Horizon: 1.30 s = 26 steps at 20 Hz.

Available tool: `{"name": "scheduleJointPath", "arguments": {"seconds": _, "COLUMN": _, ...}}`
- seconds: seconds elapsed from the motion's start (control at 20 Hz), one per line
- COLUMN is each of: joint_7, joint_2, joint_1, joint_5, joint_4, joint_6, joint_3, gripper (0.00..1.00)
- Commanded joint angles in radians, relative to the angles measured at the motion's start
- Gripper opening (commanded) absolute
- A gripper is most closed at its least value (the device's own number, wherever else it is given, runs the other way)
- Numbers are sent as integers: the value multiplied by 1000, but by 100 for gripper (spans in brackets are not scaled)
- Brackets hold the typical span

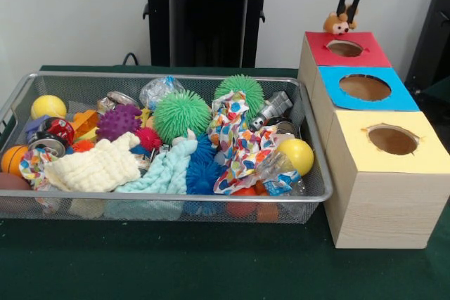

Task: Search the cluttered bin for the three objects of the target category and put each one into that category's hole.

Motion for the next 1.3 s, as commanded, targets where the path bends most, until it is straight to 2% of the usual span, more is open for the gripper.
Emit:
{"name": "scheduleJointPath", "arguments": {"seconds": 0.05, "joint_7": 242, "joint_2": 68, "joint_1": 8, "joint_5": 65, "joint_4": -140, "joint_6": 1, "joint_3": 7, "gripper": 0}}
{"name": "scheduleJointPath", "arguments": {"seconds": 0.3, "joint_7": 261, "joint_2": 93, "joint_1": 34, "joint_5": 79, "joint_4": -132, "joint_6": -46, "joint_3": -8, "gripper": 0}}
{"name": "scheduleJointPath", "arguments": {"seconds": 0.4, "joint_7": 266, "joint_2": 90, "joint_1": 46, "joint_5": 86, "joint_4": -137, "joint_6": -26, "joint_3": -19, "gripper": 0}}
{"name": "scheduleJointPath", "arguments": {"seconds": 0.9, "joint_7": 281, "joint_2": 20, "joint_1": 83, "joint_5": 55, "joint_4": -225, "joint_6": 212, "joint_3": -95, "gripper": 0}}
{"name": "scheduleJointPath", "arguments": {"seconds": 1.3, "joint_7": 258, "joint_2": -25, "joint_1": 68, "joint_5": 56, "joint_4": -229, "joint_6": 276, "joint_3": -103, "gripper": 0}}
